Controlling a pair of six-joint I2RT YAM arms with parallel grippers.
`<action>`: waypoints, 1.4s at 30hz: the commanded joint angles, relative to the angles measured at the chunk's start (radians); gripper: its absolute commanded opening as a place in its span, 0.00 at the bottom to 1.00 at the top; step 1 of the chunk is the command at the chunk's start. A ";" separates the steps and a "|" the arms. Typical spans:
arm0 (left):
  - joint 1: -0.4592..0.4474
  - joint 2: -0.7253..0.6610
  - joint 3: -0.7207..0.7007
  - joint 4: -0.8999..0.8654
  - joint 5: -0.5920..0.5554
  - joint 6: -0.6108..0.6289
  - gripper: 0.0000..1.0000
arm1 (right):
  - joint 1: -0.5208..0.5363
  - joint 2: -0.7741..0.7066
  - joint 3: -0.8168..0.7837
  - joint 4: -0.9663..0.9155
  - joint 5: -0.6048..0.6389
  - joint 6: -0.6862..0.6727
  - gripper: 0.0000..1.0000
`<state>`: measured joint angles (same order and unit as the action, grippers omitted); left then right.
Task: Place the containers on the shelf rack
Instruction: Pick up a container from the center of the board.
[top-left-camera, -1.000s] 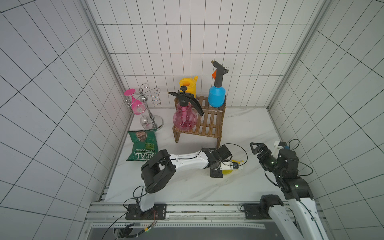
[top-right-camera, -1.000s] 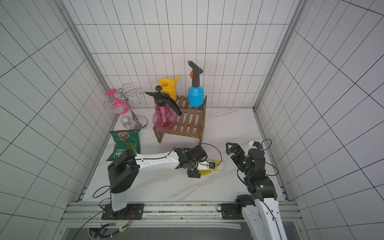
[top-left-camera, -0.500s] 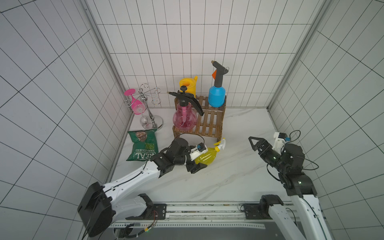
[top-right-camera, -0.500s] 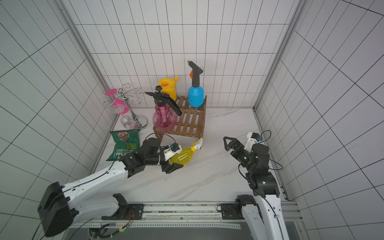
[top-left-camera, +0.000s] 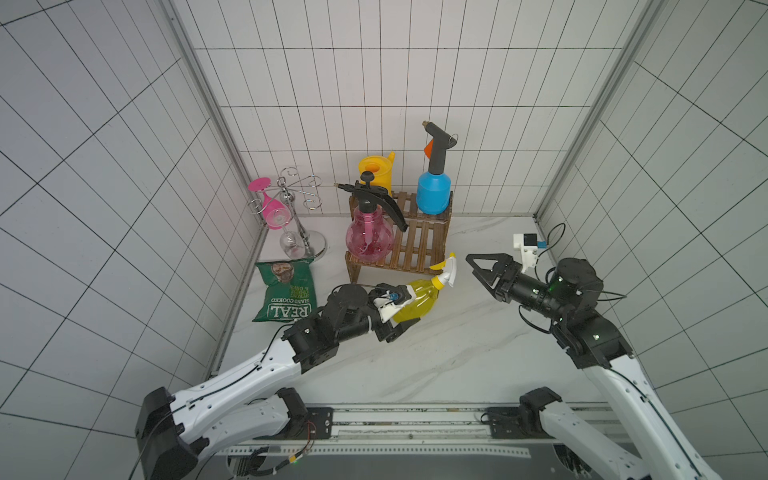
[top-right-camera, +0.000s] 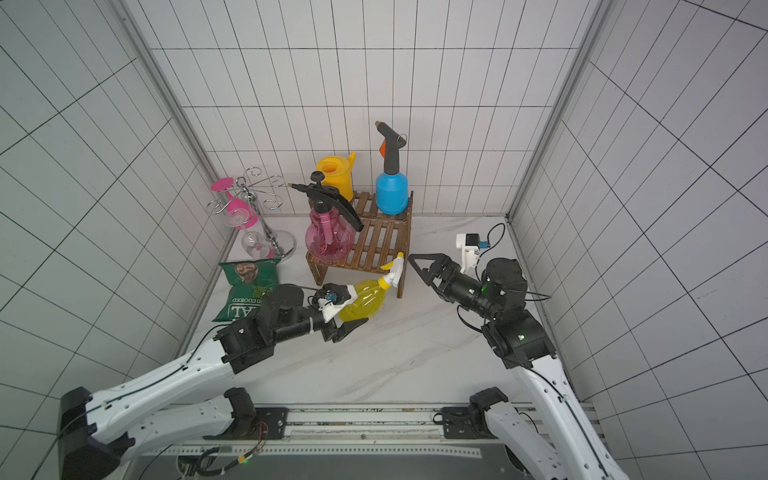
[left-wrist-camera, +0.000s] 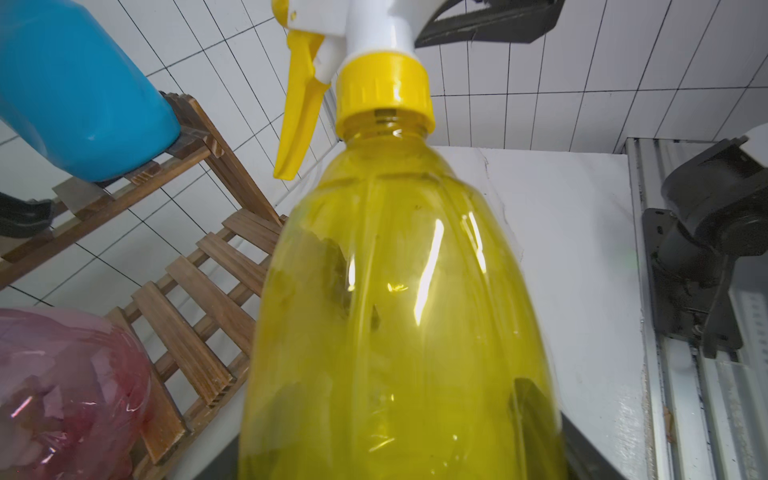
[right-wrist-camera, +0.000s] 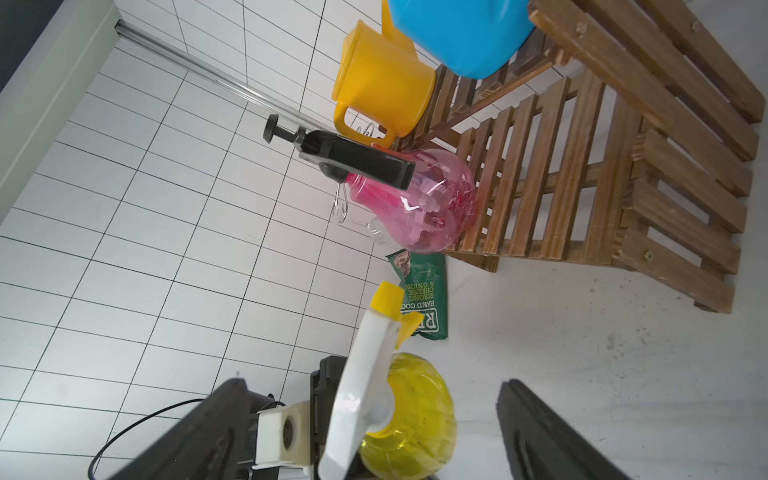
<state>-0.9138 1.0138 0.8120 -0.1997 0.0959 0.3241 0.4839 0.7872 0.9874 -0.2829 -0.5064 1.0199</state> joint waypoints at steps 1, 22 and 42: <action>-0.035 0.031 0.044 0.001 -0.186 0.065 0.70 | 0.065 0.033 0.037 -0.225 0.208 0.022 0.94; -0.083 0.068 0.073 -0.002 -0.278 0.051 0.70 | 0.275 0.233 0.186 -0.202 0.466 -0.038 0.42; -0.094 0.076 0.103 -0.016 -0.236 -0.023 0.73 | 0.308 0.251 0.170 -0.091 0.567 -0.075 0.08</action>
<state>-1.0027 1.0874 0.8757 -0.2440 -0.1608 0.3267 0.7815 1.0397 1.1538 -0.3882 0.0101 0.9794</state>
